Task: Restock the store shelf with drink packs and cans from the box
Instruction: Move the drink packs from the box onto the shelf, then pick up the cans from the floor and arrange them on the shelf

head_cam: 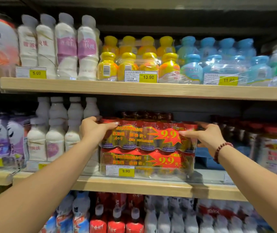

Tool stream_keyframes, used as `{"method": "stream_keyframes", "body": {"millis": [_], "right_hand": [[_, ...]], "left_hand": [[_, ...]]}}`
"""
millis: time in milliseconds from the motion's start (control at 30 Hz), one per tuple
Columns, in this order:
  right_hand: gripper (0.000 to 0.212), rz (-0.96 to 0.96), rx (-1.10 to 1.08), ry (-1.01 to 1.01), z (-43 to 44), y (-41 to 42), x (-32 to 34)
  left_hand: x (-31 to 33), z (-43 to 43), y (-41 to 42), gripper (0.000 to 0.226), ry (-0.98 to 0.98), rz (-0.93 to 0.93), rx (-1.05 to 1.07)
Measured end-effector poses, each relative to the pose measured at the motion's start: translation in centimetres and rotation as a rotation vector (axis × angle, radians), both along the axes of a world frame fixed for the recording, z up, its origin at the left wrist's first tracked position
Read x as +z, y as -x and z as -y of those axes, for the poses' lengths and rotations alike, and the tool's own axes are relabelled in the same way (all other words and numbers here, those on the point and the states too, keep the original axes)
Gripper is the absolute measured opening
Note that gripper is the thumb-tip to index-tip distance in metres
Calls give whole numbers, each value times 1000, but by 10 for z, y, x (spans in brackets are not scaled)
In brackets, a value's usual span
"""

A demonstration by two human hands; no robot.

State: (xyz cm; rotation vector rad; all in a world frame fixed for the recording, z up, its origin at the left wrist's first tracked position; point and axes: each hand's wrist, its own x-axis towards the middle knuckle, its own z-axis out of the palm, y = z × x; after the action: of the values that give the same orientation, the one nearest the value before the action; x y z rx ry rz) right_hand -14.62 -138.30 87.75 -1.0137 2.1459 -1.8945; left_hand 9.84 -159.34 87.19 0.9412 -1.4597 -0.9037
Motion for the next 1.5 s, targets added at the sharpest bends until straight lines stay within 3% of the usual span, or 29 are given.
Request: {"method": "stream_keyframes", "body": {"millis": [300, 533, 633, 733, 900, 1033, 1200, 1333, 1500], "right_hand": [[66, 26, -48, -83, 6, 6, 1], [70, -33, -23, -147, 2, 3, -1], [89, -64, -27, -161, 1, 2, -4], [85, -83, -23, -156, 2, -1, -10], [75, -141, -32, -150, 2, -9, -16], [80, -139, -55, -146, -6, -13, -17], [72, -147, -127, -183, -25, -22, -27], [53, -140, -157, -217, -52, -30, -39], [39, -72, -192, -191, -99, -51, -63]], "left_hand": [[-5, 4, 3, 88, 12, 66, 26], [-10, -2, 4, 66, 107, 135, 65], [-13, -4, 4, 61, 135, 143, 65], [-15, -4, 4, 74, 137, 169, 58], [-12, -9, 5, 62, 181, 282, 61], [-2, -14, 2, 57, 209, 378, 123], [-6, -30, -12, 51, 289, 310, 205], [-18, -54, -21, 22, 339, 266, 151], [-46, -97, -3, 16, 349, 237, -141]]}}
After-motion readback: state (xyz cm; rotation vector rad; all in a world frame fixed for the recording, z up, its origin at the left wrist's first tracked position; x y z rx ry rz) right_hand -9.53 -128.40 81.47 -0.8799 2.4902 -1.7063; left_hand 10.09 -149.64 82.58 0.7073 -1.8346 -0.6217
